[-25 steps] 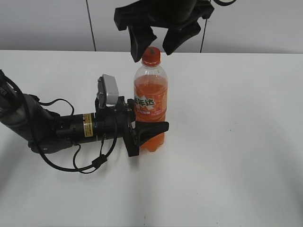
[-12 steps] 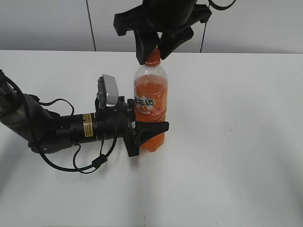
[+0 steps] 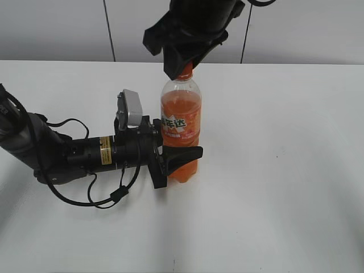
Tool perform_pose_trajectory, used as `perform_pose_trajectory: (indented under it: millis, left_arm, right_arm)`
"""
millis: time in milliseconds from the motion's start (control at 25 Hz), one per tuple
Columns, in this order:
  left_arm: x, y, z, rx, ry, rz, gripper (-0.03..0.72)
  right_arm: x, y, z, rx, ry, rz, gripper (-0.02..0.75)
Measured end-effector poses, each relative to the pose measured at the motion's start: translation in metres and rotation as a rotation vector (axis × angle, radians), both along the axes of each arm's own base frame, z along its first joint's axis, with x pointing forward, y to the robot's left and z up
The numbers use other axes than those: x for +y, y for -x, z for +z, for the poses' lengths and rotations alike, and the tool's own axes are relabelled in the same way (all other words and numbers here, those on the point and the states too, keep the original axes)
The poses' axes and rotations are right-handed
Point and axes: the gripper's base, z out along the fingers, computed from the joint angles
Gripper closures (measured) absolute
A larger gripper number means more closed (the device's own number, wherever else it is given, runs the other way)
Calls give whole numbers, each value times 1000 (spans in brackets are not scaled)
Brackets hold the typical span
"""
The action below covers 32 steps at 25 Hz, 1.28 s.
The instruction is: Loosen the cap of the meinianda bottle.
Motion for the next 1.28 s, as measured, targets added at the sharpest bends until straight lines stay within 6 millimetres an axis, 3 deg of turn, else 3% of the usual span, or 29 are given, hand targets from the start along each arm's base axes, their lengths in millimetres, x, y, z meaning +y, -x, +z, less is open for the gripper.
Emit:
perform_pose_trajectory:
  millis: [800, 1280]
  left_arm:
    - [0, 1, 0, -10, -5, -11, 293]
    - [0, 1, 0, -11, -6, -14, 293]
  right_arm:
    - [0, 4, 3, -268, 190, 924, 460]
    - [0, 4, 4, -377, 259, 1270, 460]
